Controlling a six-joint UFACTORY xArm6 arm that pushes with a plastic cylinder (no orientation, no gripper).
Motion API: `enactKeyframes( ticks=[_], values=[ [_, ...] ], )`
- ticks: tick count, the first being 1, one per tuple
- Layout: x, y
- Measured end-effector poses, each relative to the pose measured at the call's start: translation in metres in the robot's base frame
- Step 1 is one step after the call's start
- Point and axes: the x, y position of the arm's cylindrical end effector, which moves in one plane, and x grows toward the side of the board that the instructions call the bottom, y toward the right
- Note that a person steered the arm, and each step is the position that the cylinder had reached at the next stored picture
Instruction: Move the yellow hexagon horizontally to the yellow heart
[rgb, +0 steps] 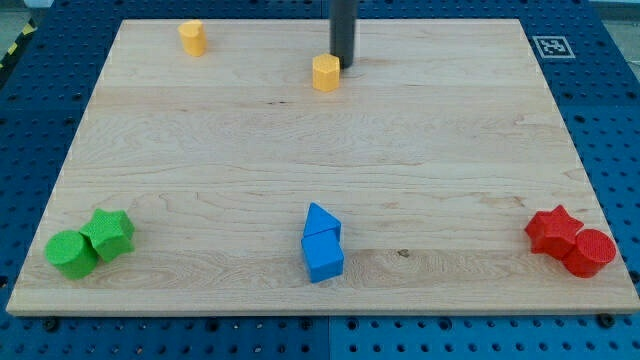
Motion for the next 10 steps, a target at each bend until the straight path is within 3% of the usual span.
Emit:
enactKeyframes(
  ticks=[1, 2, 4, 6, 8, 10],
  values=[
    [0.024, 0.038],
    [0.043, 0.039],
    [0.043, -0.018],
    [-0.001, -0.042],
    [-0.013, -0.064],
    [-0.045, -0.121]
  ],
)
